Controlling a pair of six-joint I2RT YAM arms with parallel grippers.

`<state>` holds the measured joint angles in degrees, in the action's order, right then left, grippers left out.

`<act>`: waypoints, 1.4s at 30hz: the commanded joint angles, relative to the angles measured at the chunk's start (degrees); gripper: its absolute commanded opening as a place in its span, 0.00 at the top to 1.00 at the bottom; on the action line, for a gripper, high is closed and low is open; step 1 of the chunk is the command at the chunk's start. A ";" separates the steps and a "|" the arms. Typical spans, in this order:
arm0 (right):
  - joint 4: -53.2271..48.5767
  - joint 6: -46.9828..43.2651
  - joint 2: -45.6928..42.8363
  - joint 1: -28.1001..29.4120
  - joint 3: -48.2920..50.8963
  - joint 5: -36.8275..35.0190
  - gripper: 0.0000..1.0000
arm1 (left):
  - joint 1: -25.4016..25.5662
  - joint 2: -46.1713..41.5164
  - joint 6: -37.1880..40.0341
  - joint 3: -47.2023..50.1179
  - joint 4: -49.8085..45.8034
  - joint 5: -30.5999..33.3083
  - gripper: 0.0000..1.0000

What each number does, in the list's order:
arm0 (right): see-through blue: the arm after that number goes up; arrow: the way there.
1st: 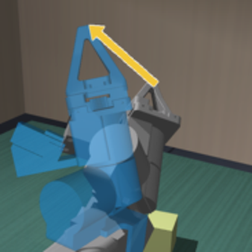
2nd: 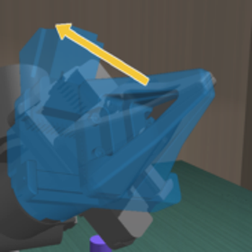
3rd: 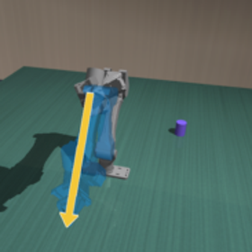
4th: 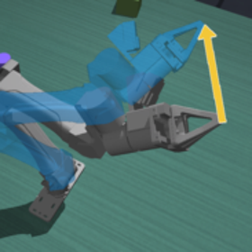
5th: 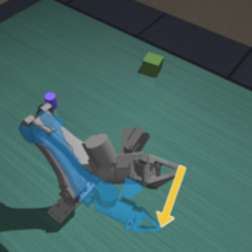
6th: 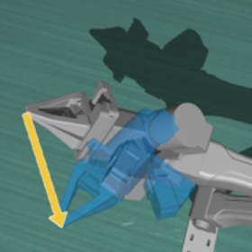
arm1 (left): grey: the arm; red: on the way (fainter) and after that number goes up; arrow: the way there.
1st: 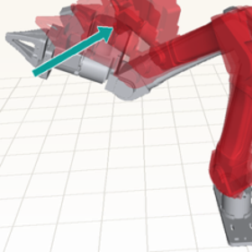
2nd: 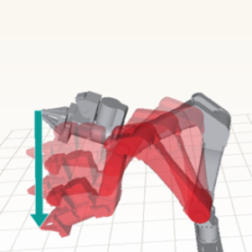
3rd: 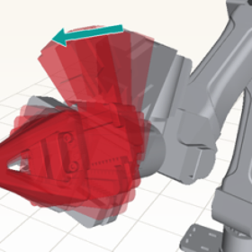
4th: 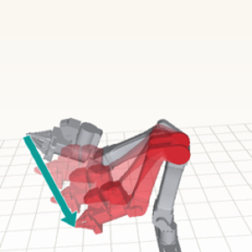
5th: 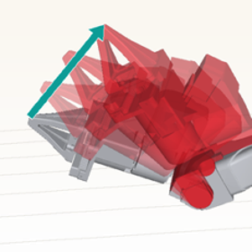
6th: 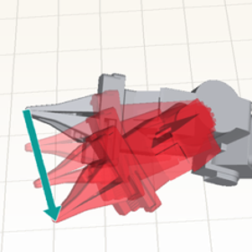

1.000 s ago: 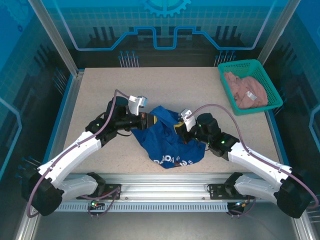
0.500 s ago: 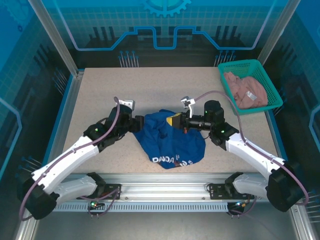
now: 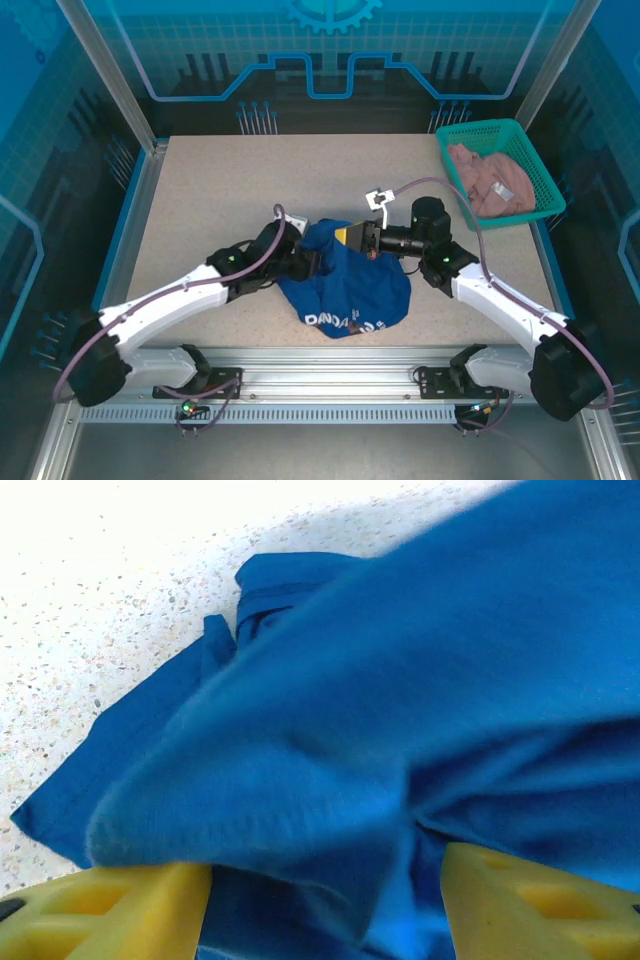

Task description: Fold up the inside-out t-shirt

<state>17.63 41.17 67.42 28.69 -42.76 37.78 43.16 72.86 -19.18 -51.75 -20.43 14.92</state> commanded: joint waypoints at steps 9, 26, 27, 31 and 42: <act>-35.47 -15.82 -5.27 -4.07 -11.92 -23.12 1.00 | -10.17 -6.31 -2.42 3.78 23.95 -41.75 1.00; -47.08 -33.92 -6.51 2.90 -13.84 -35.25 0.59 | -15.75 -12.94 -15.47 12.05 42.48 -59.87 1.00; -45.71 -34.95 -8.34 4.41 -12.07 -34.79 0.59 | -15.89 -12.98 -15.23 11.94 42.00 -59.92 1.00; -40.65 -36.27 -10.18 7.98 -7.95 -29.35 0.55 | -16.09 -13.21 -13.89 11.75 40.25 -59.72 1.00; -35.70 -35.02 0.41 9.09 -10.28 -25.24 0.58 | -16.26 -14.06 -12.47 11.67 38.03 -58.76 1.00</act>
<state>-20.47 6.52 67.29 37.12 -51.96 10.17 27.46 59.94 -33.82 -39.59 17.78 -42.98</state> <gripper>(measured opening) 0.420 0.060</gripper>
